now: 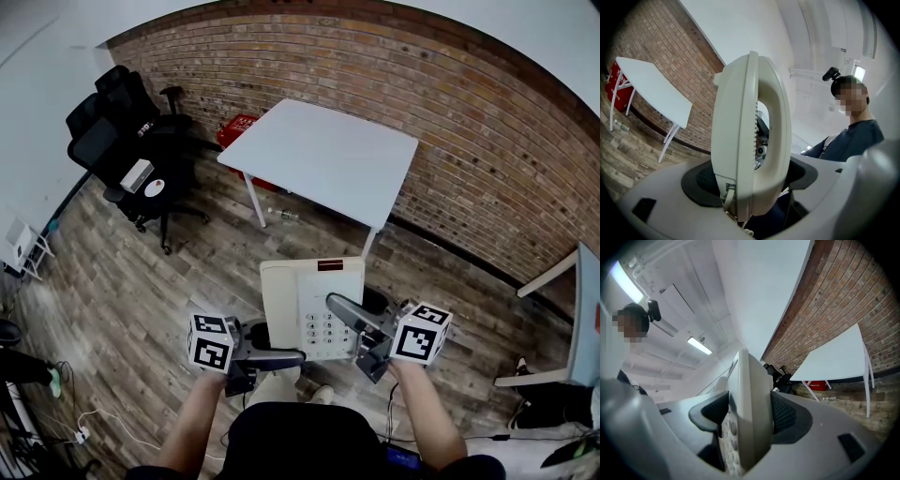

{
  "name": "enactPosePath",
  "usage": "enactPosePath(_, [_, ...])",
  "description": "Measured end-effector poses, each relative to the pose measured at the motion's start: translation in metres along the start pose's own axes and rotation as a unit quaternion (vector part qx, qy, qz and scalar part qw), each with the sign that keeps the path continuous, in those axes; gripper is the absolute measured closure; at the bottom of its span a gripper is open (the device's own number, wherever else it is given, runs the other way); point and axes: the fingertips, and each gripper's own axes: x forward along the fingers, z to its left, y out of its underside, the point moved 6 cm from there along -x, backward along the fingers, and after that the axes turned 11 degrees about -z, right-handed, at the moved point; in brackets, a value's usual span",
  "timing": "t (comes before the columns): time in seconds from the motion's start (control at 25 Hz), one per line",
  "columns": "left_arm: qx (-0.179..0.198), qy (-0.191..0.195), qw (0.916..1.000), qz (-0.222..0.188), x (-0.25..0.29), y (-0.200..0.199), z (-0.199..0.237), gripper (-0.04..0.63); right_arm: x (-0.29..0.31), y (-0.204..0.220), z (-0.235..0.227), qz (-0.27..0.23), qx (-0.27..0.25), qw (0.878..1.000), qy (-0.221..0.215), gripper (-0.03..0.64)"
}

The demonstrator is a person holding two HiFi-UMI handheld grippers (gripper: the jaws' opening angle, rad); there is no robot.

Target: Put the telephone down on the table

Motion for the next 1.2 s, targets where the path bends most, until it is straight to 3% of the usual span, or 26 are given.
enactPosePath(1.2, [-0.021,0.013,0.9996,0.015,-0.015,-0.140,0.127,0.216,0.147,-0.056,-0.093,-0.006,0.015,0.999,0.029,0.348])
